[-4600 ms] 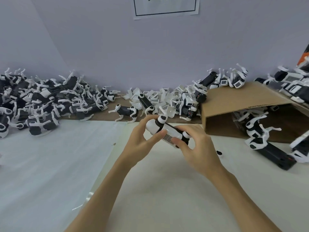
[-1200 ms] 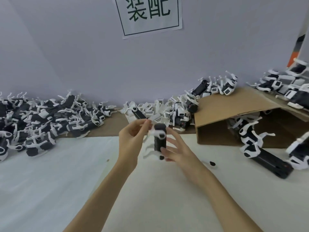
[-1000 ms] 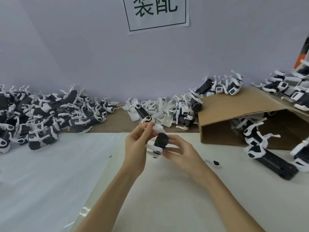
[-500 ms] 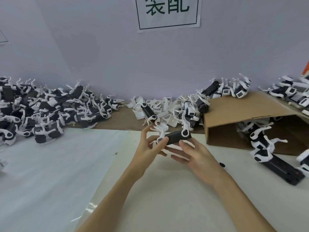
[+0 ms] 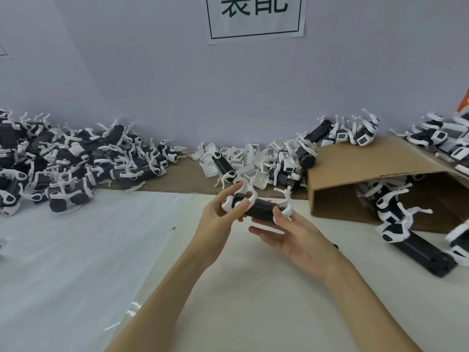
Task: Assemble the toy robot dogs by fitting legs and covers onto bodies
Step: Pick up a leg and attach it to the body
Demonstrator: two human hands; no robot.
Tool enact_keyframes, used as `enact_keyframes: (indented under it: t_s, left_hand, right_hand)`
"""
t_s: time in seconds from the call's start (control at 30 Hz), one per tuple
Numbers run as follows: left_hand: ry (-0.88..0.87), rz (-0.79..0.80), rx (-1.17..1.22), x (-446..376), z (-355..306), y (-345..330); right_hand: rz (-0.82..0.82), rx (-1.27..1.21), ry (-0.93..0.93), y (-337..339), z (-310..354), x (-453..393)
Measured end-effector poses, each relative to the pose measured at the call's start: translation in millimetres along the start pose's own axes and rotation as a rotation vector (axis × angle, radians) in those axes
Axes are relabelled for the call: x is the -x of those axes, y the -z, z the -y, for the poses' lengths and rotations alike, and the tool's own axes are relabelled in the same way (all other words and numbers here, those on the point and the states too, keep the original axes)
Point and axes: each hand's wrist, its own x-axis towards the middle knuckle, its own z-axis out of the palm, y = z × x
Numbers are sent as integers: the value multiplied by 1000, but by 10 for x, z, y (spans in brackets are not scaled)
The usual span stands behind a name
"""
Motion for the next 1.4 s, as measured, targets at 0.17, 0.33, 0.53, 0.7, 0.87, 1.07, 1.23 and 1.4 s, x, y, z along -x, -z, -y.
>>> enact_keyframes:
  t_s: [0.17,0.33,0.53,0.7,0.87,1.07,1.23,1.4]
  left_hand:
    - [-67,76,-8,33,-89,35]
    - [-108,438,-171,90,-135,40]
    - [-117,357,-173,142,-90,-169]
    - [-24,97,-150,107,-7,-200]
    - [225,16,-75,69,2,-199]
    - [118,-33,-129,25,-32,-27]
    - [122,-154,-9,12,-129,18]
    - [-192,-524,70,33,-108,66]
  right_hand:
    - [-21,-77,-53,-25,3,8]
    - [-45,-258,-33,-15,4,-1]
    - [-176,-272,23,-15,-39,-8]
    - [-273,-421,77,20,-23,-16]
    - [-286,-108,170,-1,-59,-91]
    - [-205,286,144,1,-33,-38]
    - [-56,549,214,6,-101,26]
    - [-15,1113,297,-212,-347,11]
